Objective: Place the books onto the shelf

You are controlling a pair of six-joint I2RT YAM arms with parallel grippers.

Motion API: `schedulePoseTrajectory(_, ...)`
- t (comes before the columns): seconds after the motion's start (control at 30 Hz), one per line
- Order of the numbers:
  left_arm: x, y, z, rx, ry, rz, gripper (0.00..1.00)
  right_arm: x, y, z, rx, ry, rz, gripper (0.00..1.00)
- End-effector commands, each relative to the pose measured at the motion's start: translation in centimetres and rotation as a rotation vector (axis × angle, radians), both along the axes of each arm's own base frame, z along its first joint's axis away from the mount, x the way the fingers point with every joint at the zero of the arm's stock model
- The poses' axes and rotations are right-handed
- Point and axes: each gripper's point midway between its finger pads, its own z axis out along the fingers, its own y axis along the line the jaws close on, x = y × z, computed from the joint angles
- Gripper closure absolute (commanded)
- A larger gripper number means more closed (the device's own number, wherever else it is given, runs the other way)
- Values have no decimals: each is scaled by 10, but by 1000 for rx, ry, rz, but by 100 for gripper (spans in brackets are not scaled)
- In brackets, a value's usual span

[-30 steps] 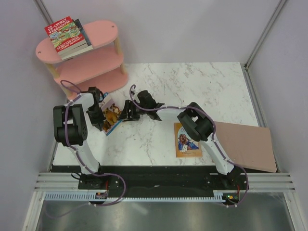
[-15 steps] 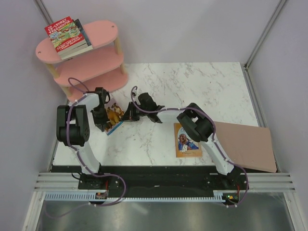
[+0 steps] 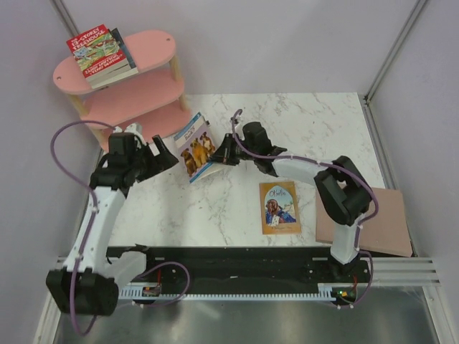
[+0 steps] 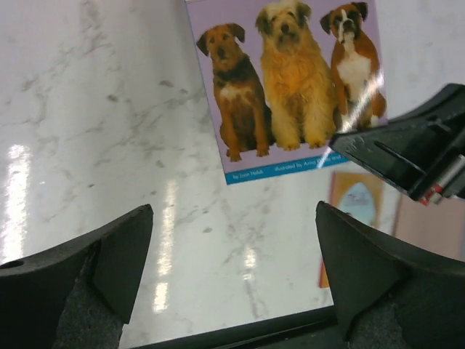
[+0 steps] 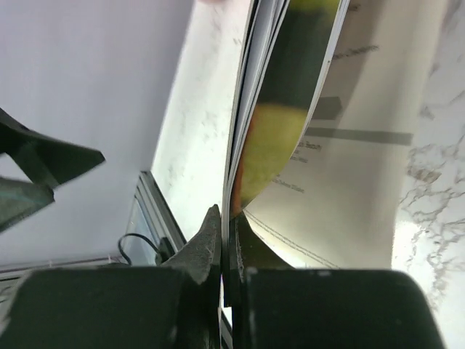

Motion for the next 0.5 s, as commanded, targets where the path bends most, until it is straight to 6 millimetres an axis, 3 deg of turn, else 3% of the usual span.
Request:
schedulePoseTrajectory(0.0,-7,-47,42,-387,-226,-17,0,8,-25,100,110,-212,-43,100)
schedulePoseTrajectory(0.03,-14,-53,55,-440,-293,-37,0,10,-31,109,114,-225,-59,100)
schedulePoseTrajectory(0.07,-15,-55,54,-475,-314,-29,0,8,-36,129,136,-257,-67,100)
schedulePoseTrajectory(0.13,-16,-59,48,-555,-351,-8,0,7,-44,147,147,-279,-84,100)
schedulePoseTrajectory(0.27,-17,-62,63,-631,-485,-29,0,-4,-54,186,194,-328,-95,100)
schedulePoseTrajectory(0.3,-17,-64,59,-657,-484,-32,2,-6,-55,190,200,-331,-95,100)
schedulePoseTrajectory(0.33,-16,-66,72,-671,-546,-60,3,-8,-56,194,207,-332,-96,100)
schedulePoseTrajectory(0.4,-12,-68,70,-679,-550,-66,5,-12,-59,203,224,-340,-93,100)
schedulePoseTrajectory(0.47,-10,-72,81,-689,-597,-98,6,-16,-60,209,237,-341,-86,100)
